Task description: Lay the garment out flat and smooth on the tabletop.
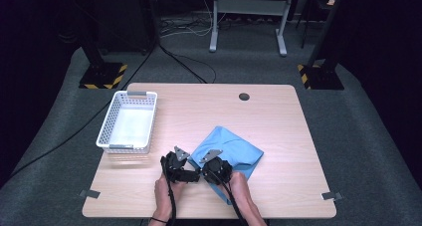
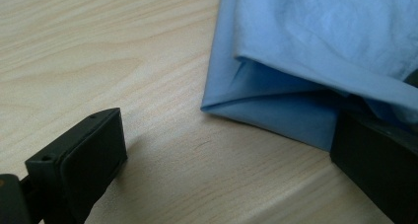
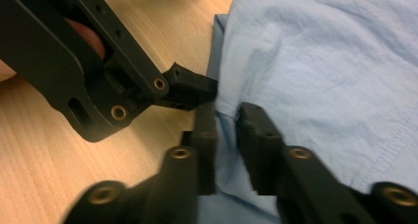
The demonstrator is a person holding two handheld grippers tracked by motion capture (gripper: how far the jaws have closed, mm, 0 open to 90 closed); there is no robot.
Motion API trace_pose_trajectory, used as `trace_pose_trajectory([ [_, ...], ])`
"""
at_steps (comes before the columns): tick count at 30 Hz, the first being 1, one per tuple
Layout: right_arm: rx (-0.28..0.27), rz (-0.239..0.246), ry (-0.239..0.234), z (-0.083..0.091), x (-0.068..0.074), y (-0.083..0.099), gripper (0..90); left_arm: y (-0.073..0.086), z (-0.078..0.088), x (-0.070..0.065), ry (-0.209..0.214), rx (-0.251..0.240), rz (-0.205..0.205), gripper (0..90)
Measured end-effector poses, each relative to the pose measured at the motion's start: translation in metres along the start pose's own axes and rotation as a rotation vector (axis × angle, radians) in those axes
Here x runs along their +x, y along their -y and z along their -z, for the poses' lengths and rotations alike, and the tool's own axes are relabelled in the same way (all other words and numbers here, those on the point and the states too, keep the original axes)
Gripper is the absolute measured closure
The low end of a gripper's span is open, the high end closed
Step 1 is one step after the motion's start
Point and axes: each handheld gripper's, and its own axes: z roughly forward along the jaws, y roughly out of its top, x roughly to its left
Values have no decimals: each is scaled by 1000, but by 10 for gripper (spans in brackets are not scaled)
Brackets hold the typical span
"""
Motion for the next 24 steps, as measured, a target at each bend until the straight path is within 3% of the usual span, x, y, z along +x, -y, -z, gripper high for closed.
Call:
trace_pose_trajectory([
  [4,-16,2,24,1,1,1,861,0,0,0,0,0,0,4],
  [10,-52,0,76,12,-4,0,881,0,0,0,-1,0,1,4],
  [14,-108,-14,129,29,-18,-4,883,0,0,0,-1,2,-1,4],
  [24,-130,-60,214,47,-52,-3,885,0,0,0,-1,0,2,4],
])
